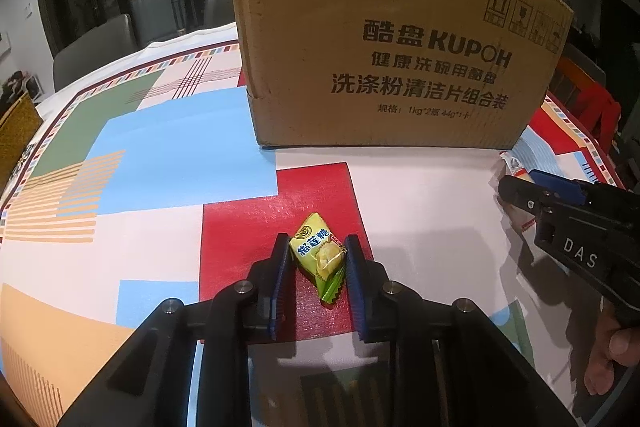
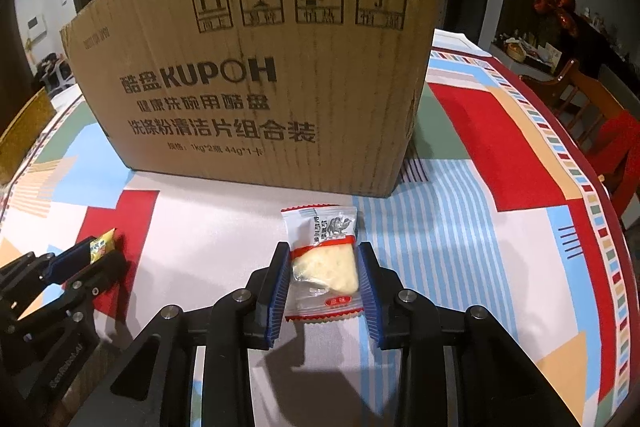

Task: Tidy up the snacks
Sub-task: 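Lift the yellow-green candy and cheese biscuit packet and carry both over the box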

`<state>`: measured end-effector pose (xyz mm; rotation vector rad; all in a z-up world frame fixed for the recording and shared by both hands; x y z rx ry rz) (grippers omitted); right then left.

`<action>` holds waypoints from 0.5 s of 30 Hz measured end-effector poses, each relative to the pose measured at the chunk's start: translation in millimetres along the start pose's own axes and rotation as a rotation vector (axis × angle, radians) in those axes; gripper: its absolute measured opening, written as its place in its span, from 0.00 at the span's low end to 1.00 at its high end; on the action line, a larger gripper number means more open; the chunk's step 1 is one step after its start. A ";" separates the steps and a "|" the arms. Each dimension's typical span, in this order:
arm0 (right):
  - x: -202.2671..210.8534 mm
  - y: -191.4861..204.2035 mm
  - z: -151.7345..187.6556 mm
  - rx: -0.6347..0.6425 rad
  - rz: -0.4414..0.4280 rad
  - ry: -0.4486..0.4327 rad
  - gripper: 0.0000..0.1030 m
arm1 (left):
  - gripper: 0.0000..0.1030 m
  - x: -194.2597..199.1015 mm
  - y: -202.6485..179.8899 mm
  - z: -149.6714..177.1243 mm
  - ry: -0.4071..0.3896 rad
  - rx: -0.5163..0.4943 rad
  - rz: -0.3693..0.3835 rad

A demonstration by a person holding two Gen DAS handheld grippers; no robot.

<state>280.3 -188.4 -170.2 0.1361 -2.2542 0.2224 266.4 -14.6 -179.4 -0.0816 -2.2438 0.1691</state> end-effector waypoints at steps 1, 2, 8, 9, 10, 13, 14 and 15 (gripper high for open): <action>1.3 0.3 -0.4 0.000 0.000 -0.003 0.33 | 0.26 1.1 0.2 -0.6 -0.002 0.001 0.000; 2.8 0.9 -0.9 0.000 0.000 -0.005 0.33 | 0.26 2.3 0.4 -1.0 -0.005 0.002 0.001; 14.9 2.8 -7.0 0.005 0.004 -0.029 0.33 | 0.26 13.3 1.3 -6.4 -0.025 0.009 0.004; 17.4 3.0 -8.0 0.005 0.005 -0.033 0.33 | 0.26 16.0 1.3 -6.8 -0.029 0.009 0.005; 21.0 3.3 -9.2 0.006 0.007 -0.039 0.33 | 0.26 19.5 1.5 -7.9 -0.035 0.009 0.006; 29.2 3.7 -12.0 0.007 0.011 -0.052 0.33 | 0.26 27.6 1.4 -10.5 -0.048 0.009 0.007; 31.9 4.1 -12.8 0.008 0.011 -0.057 0.33 | 0.26 30.5 1.3 -11.6 -0.052 0.010 0.007; 34.8 4.5 -14.0 0.009 0.012 -0.062 0.33 | 0.26 34.4 1.3 -12.7 -0.059 0.010 0.009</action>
Point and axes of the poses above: each gripper's, at about its wrist camera, not at the fingertips, and x roughly against the way its jaws point, y to its left, z to its underside, the point moved 1 cm from there along -x, roughly the way its jaws point, and after that the axes turned 14 degrees about x, right-handed, at the moved point
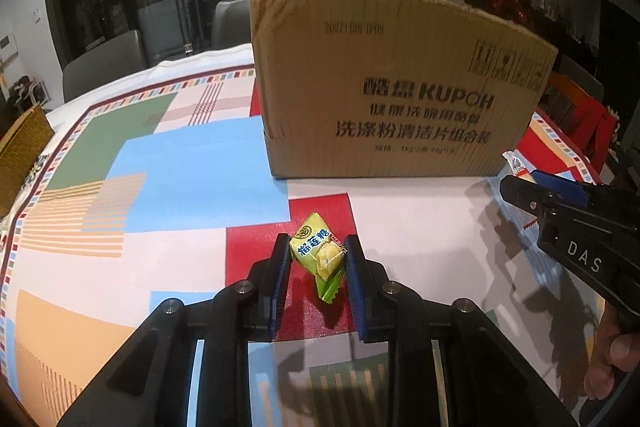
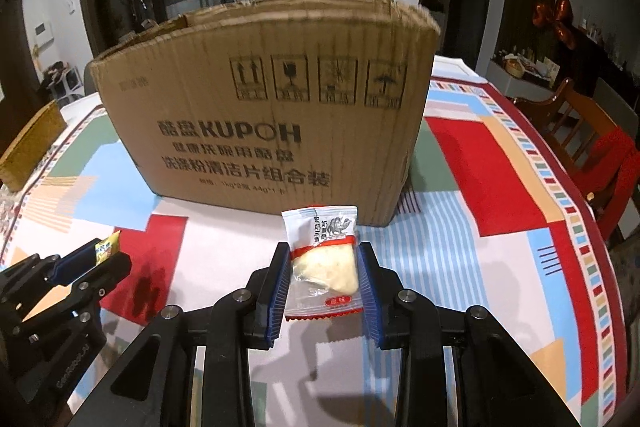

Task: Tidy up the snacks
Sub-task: 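Lift the yellow-green candy and cheese biscuit packet and carry both over the box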

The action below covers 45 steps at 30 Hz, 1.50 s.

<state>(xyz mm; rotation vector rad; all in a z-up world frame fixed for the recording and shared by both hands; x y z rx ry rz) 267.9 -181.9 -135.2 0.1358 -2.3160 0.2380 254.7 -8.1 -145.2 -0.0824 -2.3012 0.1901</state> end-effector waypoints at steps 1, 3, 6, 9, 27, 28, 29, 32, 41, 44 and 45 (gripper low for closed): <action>4.4 0.4 -1.7 0.001 0.001 -0.008 0.33 | 0.26 2.2 0.3 -1.5 -0.005 0.000 0.001; 10.2 0.6 -3.3 0.002 0.004 -0.017 0.33 | 0.26 8.0 0.3 -4.3 -0.017 0.000 0.002; 19.8 0.5 -7.0 0.001 0.007 -0.035 0.33 | 0.26 17.5 0.1 -9.3 -0.037 0.001 0.006; 29.8 0.1 -10.8 0.002 0.011 -0.053 0.33 | 0.26 27.4 -0.9 -13.9 -0.058 -0.001 0.009; 74.5 -9.0 -36.7 -0.004 0.032 -0.148 0.33 | 0.26 72.0 -11.9 -47.0 -0.165 -0.001 0.026; 75.8 -9.8 -38.9 -0.004 0.034 -0.154 0.33 | 0.26 73.7 -13.1 -49.6 -0.171 -0.002 0.028; 77.5 -11.4 -42.2 -0.005 0.036 -0.160 0.33 | 0.26 75.2 -14.1 -51.7 -0.176 -0.003 0.030; 80.6 -14.0 -48.0 -0.005 0.041 -0.171 0.33 | 0.26 77.3 -17.0 -59.7 -0.189 -0.007 0.034; 85.7 -22.2 -68.3 -0.002 0.056 -0.207 0.33 | 0.26 79.3 -24.5 -85.5 -0.225 -0.019 0.049; 85.5 -24.6 -75.7 -0.004 0.057 -0.215 0.33 | 0.26 78.1 -26.9 -93.4 -0.233 -0.022 0.053; 85.5 -24.6 -78.0 -0.004 0.057 -0.218 0.33 | 0.26 77.4 -27.7 -96.1 -0.234 -0.022 0.055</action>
Point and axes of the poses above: each gripper's, at about its wrist camera, not at the fingertips, and x roughly against the way its jaws point, y to its left, z to its underside, the point moved 1 cm from there along -x, roughly the way its jaws point, and after that the axes turned 14 degrees about x, right-handed, at the moved point
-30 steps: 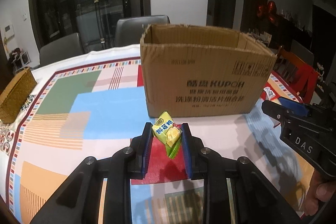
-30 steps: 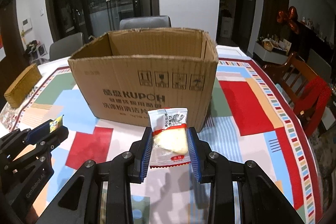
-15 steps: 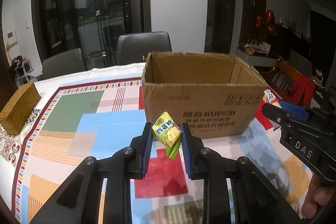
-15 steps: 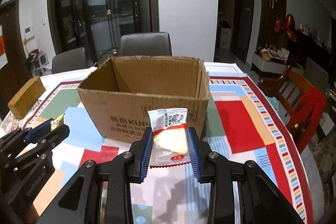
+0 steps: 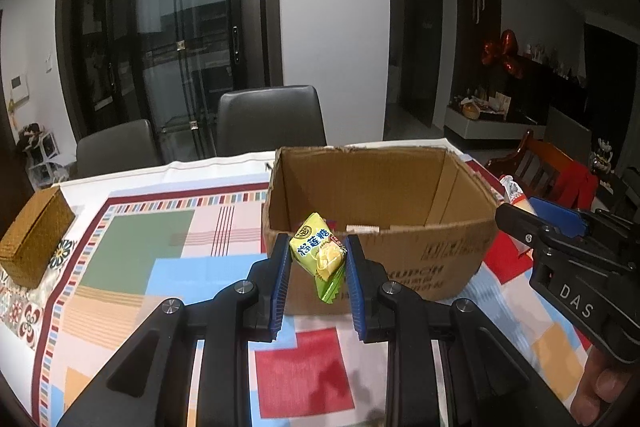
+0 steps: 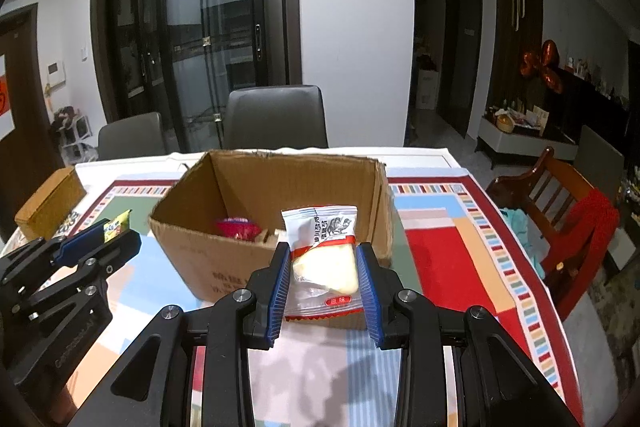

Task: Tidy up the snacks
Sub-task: 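Lift the yellow-green candy and cheese biscuit packet and carry both over the box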

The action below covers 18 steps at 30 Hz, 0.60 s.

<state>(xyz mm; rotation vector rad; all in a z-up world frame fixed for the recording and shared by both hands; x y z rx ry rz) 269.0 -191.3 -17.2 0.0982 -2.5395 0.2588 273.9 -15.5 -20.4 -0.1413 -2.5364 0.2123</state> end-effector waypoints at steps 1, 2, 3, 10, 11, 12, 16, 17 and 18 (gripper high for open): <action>-1.0 -0.7 -3.1 0.000 0.000 -0.003 0.33 | 0.26 -1.5 -0.3 -2.4 -0.002 0.000 0.002; -1.8 -0.9 -4.6 0.001 0.001 -0.005 0.33 | 0.26 -2.7 -0.5 -4.4 -0.005 -0.001 0.002; -2.1 -0.9 -6.5 0.002 0.002 -0.009 0.33 | 0.26 -4.0 -1.2 -6.7 -0.007 -0.002 0.003; -9.4 -4.5 -20.6 0.005 0.003 -0.026 0.33 | 0.26 -12.3 -4.7 -21.6 -0.020 -0.002 0.010; -10.0 -4.9 -22.2 0.005 0.002 -0.027 0.33 | 0.26 -13.7 -4.7 -22.9 -0.021 -0.003 0.012; -10.9 -4.8 -23.3 0.006 0.002 -0.029 0.33 | 0.26 -14.9 -5.3 -24.8 -0.022 -0.004 0.013; -15.8 -5.1 -29.2 0.004 -0.001 -0.034 0.33 | 0.26 -22.5 -9.7 -33.2 -0.026 -0.013 0.015; -17.2 -4.9 -30.3 0.004 -0.003 -0.034 0.33 | 0.26 -24.1 -10.5 -34.1 -0.027 -0.014 0.015; -19.0 -5.3 -31.5 0.003 -0.005 -0.034 0.33 | 0.26 -26.1 -11.1 -35.5 -0.027 -0.014 0.017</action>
Point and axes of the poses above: each gripper's, at about its wrist camera, not at the fingertips, and x roughly against the way its jaws point, y to its left, z to its underside, the point moved 1 cm from there along -x, roughly the way its jaws point, and after that the axes turned 14 degrees about x, right-handed, at the moved point
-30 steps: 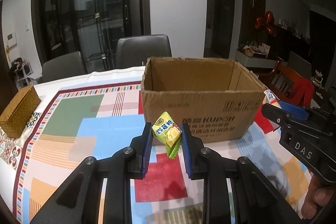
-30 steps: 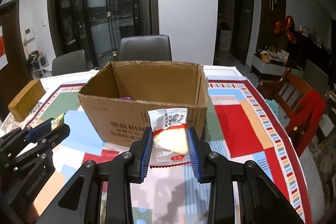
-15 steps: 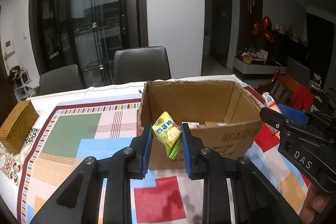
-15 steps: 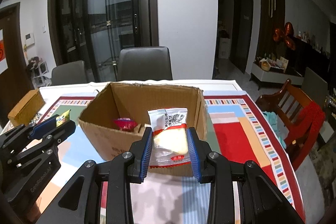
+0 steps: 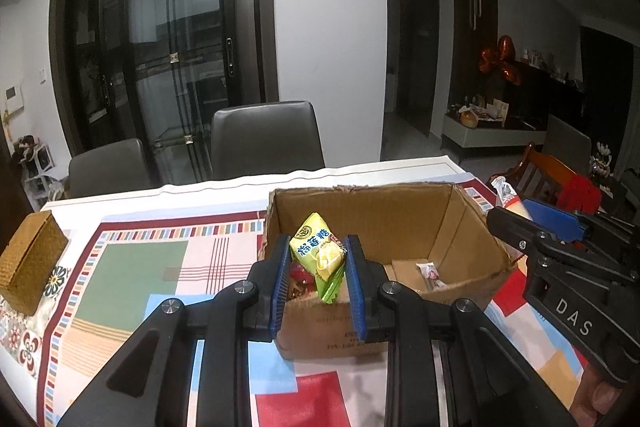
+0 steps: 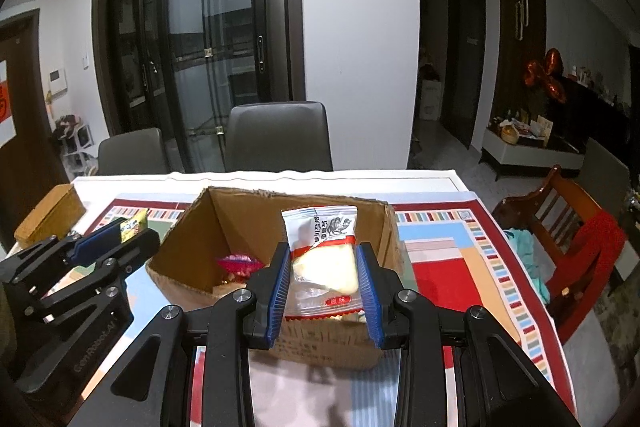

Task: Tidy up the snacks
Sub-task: 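Lift the yellow-green candy and cheese biscuit packet and carry both over the box, then open the left tool over the box while the right tool releases the biscuit packet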

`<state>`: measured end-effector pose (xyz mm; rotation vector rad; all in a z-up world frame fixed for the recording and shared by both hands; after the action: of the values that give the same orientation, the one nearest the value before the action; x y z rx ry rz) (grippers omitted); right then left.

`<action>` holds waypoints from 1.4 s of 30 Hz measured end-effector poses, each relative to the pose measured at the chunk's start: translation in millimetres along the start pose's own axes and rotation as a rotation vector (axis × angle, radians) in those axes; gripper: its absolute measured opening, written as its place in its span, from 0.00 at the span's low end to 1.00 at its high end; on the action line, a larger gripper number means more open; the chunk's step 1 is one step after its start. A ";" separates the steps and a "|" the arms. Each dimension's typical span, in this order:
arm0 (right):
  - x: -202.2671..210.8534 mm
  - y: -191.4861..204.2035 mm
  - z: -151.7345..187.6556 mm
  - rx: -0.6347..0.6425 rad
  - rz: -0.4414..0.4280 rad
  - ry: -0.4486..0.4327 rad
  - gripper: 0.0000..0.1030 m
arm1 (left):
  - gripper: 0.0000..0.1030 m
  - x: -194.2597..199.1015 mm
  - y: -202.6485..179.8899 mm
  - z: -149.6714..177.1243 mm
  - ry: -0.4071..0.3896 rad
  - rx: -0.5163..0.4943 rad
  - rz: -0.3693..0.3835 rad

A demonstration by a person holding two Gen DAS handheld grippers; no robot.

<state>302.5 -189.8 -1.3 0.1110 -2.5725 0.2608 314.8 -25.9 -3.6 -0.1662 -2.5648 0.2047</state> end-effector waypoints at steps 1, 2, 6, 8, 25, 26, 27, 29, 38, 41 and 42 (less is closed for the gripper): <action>-2.1 -0.4 -1.5 0.000 -0.002 0.000 0.33 | 0.26 -2.5 -0.7 -1.4 0.000 -0.001 0.002; -3.8 -0.8 -2.5 0.000 -0.003 0.000 0.33 | 0.26 -4.9 -1.1 -2.6 -0.001 -0.002 0.001; -12.3 -1.5 -6.0 0.000 -0.009 0.003 0.33 | 0.26 -13.8 -1.4 -7.7 0.000 -0.003 0.002; -16.2 -2.8 -6.9 -0.002 -0.012 0.005 0.33 | 0.26 -18.2 -1.7 -8.8 0.002 -0.004 0.002; -48.7 -3.3 -10.0 -0.013 -0.030 0.045 0.33 | 0.26 -52.5 -1.0 -10.9 0.045 -0.008 0.002; -50.2 -2.9 -10.3 -0.011 -0.032 0.048 0.33 | 0.26 -54.4 -1.3 -10.7 0.048 -0.009 0.002; -51.2 -2.3 -10.6 -0.009 -0.031 0.049 0.33 | 0.26 -55.9 -1.4 -10.4 0.052 -0.010 0.003; -53.3 -1.0 -11.0 -0.005 -0.033 0.051 0.33 | 0.26 -58.0 -1.8 -10.4 0.056 -0.011 0.004; -59.5 3.1 -10.6 0.008 -0.045 0.063 0.34 | 0.33 -63.8 0.0 -9.5 0.071 -0.016 0.004; -60.2 2.8 -10.3 0.009 -0.047 0.062 0.37 | 0.44 -62.4 0.8 -9.9 0.069 -0.013 -0.004; -60.4 2.7 -9.8 0.010 -0.047 0.063 0.39 | 0.45 -61.9 0.9 -9.5 0.066 -0.012 -0.005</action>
<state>358.4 -183.5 -25.7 0.1637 -2.5029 0.2554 371.9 -33.9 -28.1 -0.1676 -2.5005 0.1793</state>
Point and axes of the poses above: each gripper's, at about its wrist camera, not at the fingertips, and x roughly against the way its jaws point, y to its left, z to its underside, the point moved 1 cm from there along -x, roughly the way its jaws point, and after that the axes turned 14 degrees about x, right-handed, at the moved point
